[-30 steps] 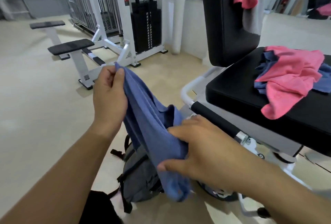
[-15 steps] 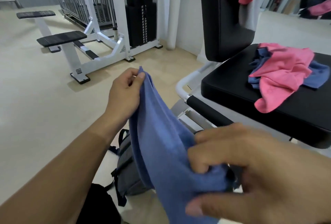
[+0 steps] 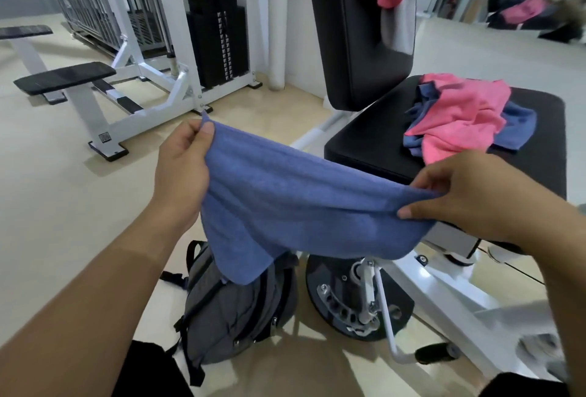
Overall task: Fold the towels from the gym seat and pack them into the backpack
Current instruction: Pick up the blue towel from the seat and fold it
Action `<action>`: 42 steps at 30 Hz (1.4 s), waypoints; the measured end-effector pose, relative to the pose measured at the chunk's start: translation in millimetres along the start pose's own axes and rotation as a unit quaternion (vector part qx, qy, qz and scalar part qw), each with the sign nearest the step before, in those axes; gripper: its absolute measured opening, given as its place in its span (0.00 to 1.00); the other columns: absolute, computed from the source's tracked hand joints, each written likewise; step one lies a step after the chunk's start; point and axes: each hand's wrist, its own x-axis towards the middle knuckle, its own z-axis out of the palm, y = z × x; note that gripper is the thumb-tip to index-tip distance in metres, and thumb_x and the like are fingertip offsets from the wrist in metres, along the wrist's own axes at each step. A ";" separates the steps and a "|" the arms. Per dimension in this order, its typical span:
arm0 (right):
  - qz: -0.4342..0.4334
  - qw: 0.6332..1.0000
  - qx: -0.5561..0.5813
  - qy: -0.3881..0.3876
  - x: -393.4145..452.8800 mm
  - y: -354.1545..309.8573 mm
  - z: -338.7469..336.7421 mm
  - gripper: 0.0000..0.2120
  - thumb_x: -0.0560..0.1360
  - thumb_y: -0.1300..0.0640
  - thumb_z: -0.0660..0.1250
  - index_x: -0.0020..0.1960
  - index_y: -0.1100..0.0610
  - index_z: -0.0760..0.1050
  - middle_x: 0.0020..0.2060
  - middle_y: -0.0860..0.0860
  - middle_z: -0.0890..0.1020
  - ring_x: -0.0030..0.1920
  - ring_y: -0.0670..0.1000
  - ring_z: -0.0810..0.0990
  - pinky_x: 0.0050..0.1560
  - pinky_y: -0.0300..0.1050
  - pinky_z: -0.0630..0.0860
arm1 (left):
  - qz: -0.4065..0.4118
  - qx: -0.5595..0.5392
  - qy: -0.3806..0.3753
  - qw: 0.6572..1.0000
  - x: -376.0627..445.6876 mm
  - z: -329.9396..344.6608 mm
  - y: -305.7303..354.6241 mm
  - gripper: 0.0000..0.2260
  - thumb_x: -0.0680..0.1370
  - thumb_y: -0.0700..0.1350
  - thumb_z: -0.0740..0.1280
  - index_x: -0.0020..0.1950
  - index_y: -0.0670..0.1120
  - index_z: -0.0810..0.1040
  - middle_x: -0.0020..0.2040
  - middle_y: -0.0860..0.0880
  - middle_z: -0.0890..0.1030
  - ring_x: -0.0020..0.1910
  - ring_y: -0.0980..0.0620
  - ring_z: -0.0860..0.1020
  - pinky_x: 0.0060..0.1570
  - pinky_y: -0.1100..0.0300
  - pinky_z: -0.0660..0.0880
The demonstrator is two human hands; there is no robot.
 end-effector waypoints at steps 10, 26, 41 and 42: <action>-0.013 0.900 0.424 -0.101 -12.4 -9.3 -12.1 0.17 0.64 0.48 0.82 0.45 0.53 0.79 0.28 0.54 0.79 0.28 0.55 0.75 0.32 0.49 0.73 | -0.011 0.003 -0.012 1.000 3.3 -6.3 -5.4 0.11 0.79 0.53 0.69 0.38 0.53 0.82 0.41 0.52 0.81 0.44 0.53 0.76 0.50 0.52 0.72; -0.155 0.961 0.218 0.070 -22.4 -60.9 38.3 0.04 0.74 0.46 0.72 0.44 0.45 0.83 0.34 0.44 0.85 0.36 0.44 0.83 0.41 0.51 0.80 | 0.081 0.022 -0.207 0.975 -94.6 37.1 31.0 0.06 0.78 0.45 0.71 0.47 0.49 0.89 0.38 0.51 0.87 0.37 0.59 0.81 0.39 0.62 0.78; -0.504 0.781 0.357 -0.092 -36.4 -45.1 -5.6 0.12 0.79 0.45 0.69 0.44 0.52 0.80 0.40 0.42 0.85 0.49 0.55 0.85 0.75 0.61 0.62 | -0.067 0.120 -0.189 0.972 -35.4 32.9 -23.1 0.13 0.79 0.55 0.67 0.43 0.48 0.84 0.40 0.46 0.83 0.41 0.52 0.75 0.46 0.53 0.70; -0.505 0.776 0.363 -0.101 -37.8 -45.6 -7.9 0.13 0.79 0.45 0.69 0.43 0.53 0.80 0.40 0.42 0.85 0.50 0.55 0.86 0.75 0.61 0.62 | -0.063 0.117 -0.201 0.971 -37.4 35.1 -22.7 0.12 0.80 0.54 0.68 0.44 0.47 0.84 0.42 0.44 0.84 0.41 0.52 0.76 0.46 0.54 0.70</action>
